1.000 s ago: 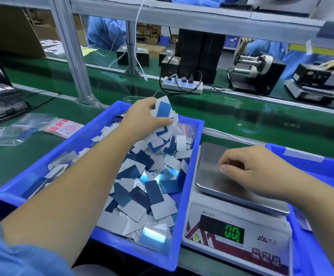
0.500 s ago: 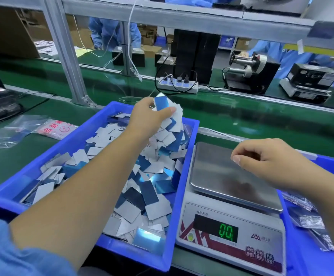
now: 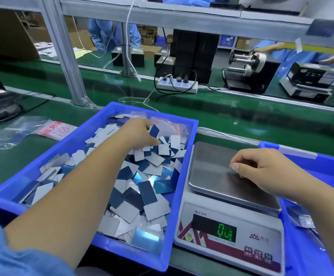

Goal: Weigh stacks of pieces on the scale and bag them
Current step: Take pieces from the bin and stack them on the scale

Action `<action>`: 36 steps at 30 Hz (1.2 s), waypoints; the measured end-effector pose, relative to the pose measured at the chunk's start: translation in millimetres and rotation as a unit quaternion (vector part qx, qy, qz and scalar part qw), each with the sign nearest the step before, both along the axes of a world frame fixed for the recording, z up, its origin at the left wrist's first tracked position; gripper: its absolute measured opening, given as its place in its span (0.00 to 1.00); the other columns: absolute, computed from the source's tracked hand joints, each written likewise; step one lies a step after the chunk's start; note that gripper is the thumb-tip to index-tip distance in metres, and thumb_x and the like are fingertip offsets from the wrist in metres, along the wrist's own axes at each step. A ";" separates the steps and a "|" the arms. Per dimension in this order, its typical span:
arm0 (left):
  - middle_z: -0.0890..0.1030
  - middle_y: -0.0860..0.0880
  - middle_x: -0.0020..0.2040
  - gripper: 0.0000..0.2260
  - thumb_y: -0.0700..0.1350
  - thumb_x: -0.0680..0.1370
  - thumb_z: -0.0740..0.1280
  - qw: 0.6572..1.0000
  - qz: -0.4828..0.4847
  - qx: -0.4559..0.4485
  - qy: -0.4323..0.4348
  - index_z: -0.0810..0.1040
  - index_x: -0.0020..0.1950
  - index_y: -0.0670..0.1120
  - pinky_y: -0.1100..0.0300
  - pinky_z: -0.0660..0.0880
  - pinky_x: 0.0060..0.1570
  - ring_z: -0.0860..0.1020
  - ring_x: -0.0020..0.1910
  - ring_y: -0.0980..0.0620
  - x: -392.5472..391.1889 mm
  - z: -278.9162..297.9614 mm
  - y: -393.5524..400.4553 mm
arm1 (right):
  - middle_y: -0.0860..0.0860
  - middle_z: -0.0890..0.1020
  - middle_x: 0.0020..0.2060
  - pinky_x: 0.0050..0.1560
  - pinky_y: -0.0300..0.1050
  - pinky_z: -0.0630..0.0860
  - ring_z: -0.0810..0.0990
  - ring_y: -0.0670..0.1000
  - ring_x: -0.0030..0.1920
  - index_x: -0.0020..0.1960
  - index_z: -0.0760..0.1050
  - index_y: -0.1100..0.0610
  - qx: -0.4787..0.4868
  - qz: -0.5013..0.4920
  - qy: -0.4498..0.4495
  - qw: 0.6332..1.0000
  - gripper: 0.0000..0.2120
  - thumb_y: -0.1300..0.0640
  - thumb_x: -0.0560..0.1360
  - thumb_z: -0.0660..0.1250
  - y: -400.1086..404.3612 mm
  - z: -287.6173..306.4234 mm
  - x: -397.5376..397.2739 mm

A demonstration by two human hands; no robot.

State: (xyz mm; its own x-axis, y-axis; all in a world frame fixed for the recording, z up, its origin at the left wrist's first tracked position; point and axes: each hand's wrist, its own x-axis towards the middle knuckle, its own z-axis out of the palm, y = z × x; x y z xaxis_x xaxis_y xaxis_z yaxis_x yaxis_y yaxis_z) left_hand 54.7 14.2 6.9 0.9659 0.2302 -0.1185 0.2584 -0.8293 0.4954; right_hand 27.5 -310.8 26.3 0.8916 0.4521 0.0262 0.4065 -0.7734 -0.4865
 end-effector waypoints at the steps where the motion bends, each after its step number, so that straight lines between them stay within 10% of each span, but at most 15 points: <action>1: 0.78 0.48 0.55 0.22 0.55 0.73 0.76 1.000 0.000 -0.010 0.008 0.76 0.62 0.47 0.55 0.73 0.41 0.77 0.48 0.46 0.6 -0.4 1.5 | 0.39 0.81 0.34 0.35 0.29 0.70 0.75 0.40 0.32 0.40 0.79 0.45 0.000 -0.002 0.001 1.000 0.08 0.53 0.78 0.66 -0.3 -0.1 0.0; 8: 0.78 0.49 0.51 0.18 0.55 0.71 0.78 0.999 0.010 -0.032 0.024 0.76 0.52 0.46 0.57 0.73 0.40 0.78 0.45 0.47 2.8 -0.5 17.0 | 0.40 0.82 0.34 0.33 0.32 0.71 0.75 0.41 0.31 0.42 0.78 0.40 0.015 -0.006 0.013 1.000 0.08 0.50 0.78 0.66 -5.7 -1.8 0.1; 14: 0.85 0.47 0.47 0.19 0.46 0.68 0.82 0.957 0.005 -0.291 -0.001 0.80 0.54 0.47 0.57 0.80 0.35 0.85 0.38 0.50 3.7 -0.1 3.8 | 0.40 0.82 0.34 0.33 0.31 0.71 0.74 0.40 0.30 0.42 0.78 0.39 0.020 -0.006 0.012 1.000 0.08 0.50 0.78 0.66 -7.0 -1.9 0.5; 23: 0.75 0.57 0.51 0.27 0.63 0.68 0.77 0.982 -0.171 0.041 0.065 0.75 0.62 0.56 0.59 0.69 0.43 0.76 0.49 0.54 10.0 -16.0 -11.2 | 0.40 0.82 0.33 0.33 0.30 0.71 0.74 0.40 0.30 0.40 0.79 0.42 0.021 -0.012 0.009 1.000 0.09 0.52 0.78 0.66 -5.3 -2.5 -1.2; 36: 0.75 0.54 0.50 0.25 0.64 0.65 0.78 0.975 -0.187 0.075 0.098 0.73 0.51 0.53 0.58 0.71 0.43 0.76 0.47 0.51 8.1 -7.5 -15.7 | 0.41 0.82 0.33 0.34 0.30 0.71 0.74 0.40 0.30 0.40 0.79 0.44 0.024 -0.012 0.004 1.000 0.09 0.52 0.78 0.66 -5.2 -2.5 -2.6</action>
State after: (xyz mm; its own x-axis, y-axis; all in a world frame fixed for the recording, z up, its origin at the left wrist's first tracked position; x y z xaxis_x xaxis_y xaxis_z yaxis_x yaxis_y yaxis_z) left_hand 62.8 -1.4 -0.5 0.9478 -0.1051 -0.3009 0.0014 -0.9427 0.3336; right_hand 24.8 -316.1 23.8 0.9028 0.4282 0.0406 0.3835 -0.7587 -0.5266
